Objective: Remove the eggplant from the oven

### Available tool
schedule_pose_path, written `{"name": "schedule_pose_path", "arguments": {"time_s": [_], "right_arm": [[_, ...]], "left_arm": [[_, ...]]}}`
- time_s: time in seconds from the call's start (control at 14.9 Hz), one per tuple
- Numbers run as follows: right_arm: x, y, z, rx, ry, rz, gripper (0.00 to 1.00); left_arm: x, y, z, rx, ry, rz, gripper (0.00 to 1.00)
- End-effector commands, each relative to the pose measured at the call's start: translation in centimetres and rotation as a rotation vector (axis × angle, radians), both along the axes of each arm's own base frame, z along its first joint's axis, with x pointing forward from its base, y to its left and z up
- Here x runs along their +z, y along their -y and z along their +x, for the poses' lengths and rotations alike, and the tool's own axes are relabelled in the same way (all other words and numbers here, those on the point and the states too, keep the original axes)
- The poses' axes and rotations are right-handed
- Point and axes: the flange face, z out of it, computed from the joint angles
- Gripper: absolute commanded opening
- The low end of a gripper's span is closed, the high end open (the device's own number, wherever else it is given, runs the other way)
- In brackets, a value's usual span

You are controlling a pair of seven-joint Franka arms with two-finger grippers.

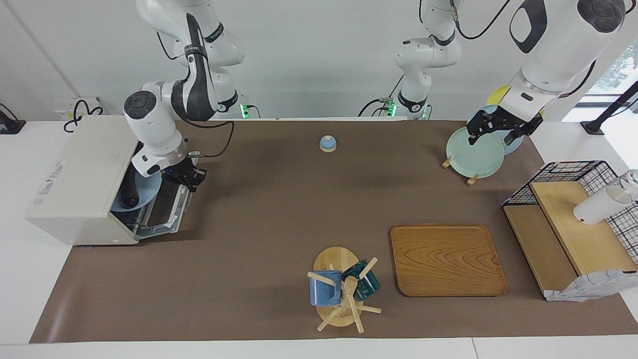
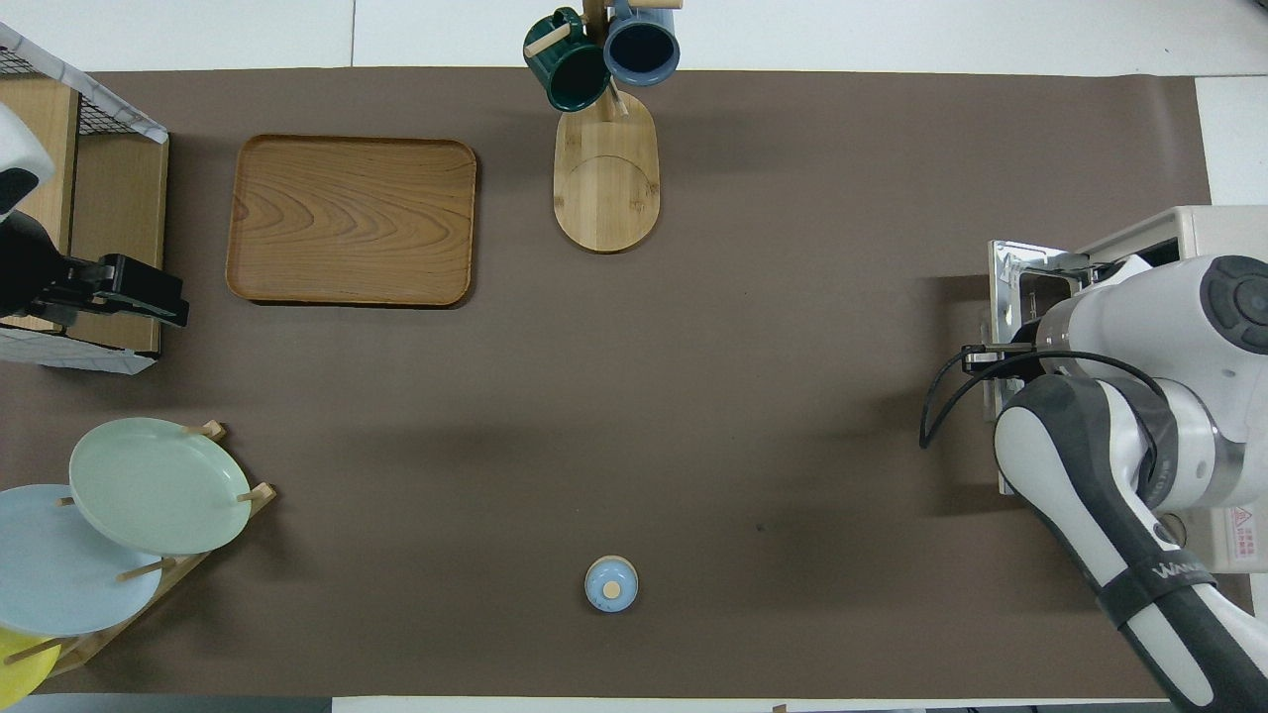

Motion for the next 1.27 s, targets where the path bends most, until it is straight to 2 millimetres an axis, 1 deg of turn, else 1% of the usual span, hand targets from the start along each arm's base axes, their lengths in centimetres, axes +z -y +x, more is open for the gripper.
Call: {"name": "schedule_pose_path", "arguments": {"time_s": [0.0, 0.27, 0.33, 0.47, 0.67, 0.8, 0.87, 0.94, 1.0, 1.07, 1.14, 1.2], "right_arm": [[-1.2, 2.1, 0.6, -0.025, 0.021, -0.023, 0.0], [-2.2, 2.1, 0.7, -0.035, 0.025, -0.024, 0.0], [-3.1, 2.1, 0.8, -0.035, 0.019, -0.025, 0.0], [-4.1, 1.9, 0.9, -0.031, 0.012, -0.026, 0.0], [-4.2, 1.7, 1.0, -0.027, 0.004, -0.026, 0.0], [-4.0, 0.5, 1.3, -0.004, 0.003, -0.026, 0.0], [-3.8, 0.3, 1.4, -0.004, -0.003, -0.027, 0.0], [-3.5, -0.3, 1.5, -0.001, -0.012, -0.027, 0.0], [-2.6, -1.7, 2.0, 0.006, -0.021, -0.028, 0.0], [-1.5, -2.2, 2.4, 0.006, -0.043, -0.03, 0.0], [-0.2, -2.3, 2.9, 0.005, -0.051, -0.031, 0.04], [1.0, -2.4, 3.4, 0.007, -0.063, -0.033, 0.17]], "left_arm": [[0.0, -0.4, -0.4, -0.005, -0.007, 0.02, 1.0], [0.0, -0.4, -0.4, -0.005, -0.007, 0.02, 1.0], [0.0, -0.4, -0.4, -0.005, -0.007, 0.02, 1.0], [0.0, -0.4, -0.4, -0.005, -0.009, 0.02, 1.0], [0.0, -0.4, -0.4, -0.005, -0.007, 0.02, 1.0], [0.0, -0.4, -0.4, -0.005, -0.007, 0.02, 1.0], [0.0, -0.4, -0.4, -0.005, -0.007, 0.02, 1.0], [0.0, -0.4, -0.4, -0.005, -0.009, 0.02, 1.0], [0.0, -0.4, -0.4, -0.005, -0.007, 0.02, 1.0], [0.0, -0.4, -0.4, -0.005, -0.007, 0.02, 1.0], [0.0, -0.4, -0.4, -0.005, -0.007, 0.02, 1.0], [0.0, -0.4, -0.4, -0.005, -0.009, 0.02, 1.0]]}}
